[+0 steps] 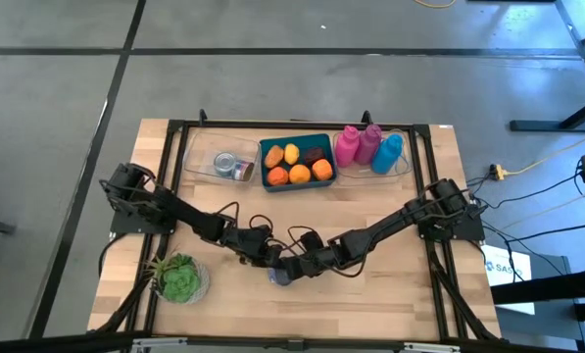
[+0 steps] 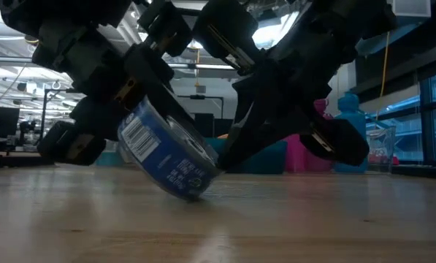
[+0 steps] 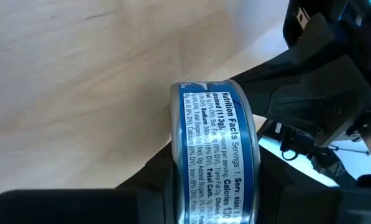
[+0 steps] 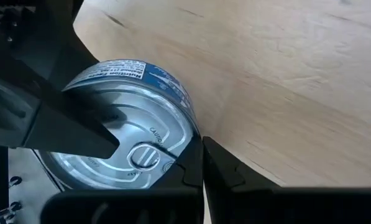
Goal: Pick & Place Food Item
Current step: Put the blue tuna can into the left transparent bin
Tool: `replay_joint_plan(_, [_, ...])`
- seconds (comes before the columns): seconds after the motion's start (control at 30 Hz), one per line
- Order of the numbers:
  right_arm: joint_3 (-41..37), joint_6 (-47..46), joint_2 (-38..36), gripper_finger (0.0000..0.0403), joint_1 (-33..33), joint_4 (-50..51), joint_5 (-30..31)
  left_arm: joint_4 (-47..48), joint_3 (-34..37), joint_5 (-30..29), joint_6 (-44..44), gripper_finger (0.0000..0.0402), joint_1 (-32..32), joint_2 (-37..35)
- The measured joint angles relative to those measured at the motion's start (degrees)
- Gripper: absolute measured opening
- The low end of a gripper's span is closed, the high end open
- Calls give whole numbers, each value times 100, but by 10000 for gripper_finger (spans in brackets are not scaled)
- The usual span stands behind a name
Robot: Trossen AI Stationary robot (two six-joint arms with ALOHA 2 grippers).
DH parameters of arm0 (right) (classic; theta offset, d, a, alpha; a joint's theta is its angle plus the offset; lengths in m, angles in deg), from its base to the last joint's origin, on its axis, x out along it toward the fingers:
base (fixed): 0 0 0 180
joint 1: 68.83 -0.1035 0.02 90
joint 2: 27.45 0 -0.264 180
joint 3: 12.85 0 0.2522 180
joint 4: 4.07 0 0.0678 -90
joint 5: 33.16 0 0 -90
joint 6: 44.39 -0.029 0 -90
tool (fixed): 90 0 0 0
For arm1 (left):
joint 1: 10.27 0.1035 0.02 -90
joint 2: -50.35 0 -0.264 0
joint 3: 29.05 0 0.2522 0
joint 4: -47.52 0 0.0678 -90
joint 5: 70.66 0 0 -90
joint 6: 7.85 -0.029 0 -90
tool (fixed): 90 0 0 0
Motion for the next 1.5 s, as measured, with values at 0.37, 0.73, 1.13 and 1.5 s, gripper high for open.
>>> replay_joint_plan(0.37, [7,63,0,0,-17,-33,60,25,0,44,-371,118,-2,-43])
replay_joint_plan(0.73, [7,347,-179,20,-61,36,240,52,4,6,-524,118,-3,-277])
replay_joint_plan(1.13, [7,1109,-1019,44,5,137,549,1157,-26,-226,-1257,118,189,-1524])
replay_joint_plan(1.5, [22,1682,-2138,44,-4,587,1281,2705,-20,-606,-1707,118,507,-2482])
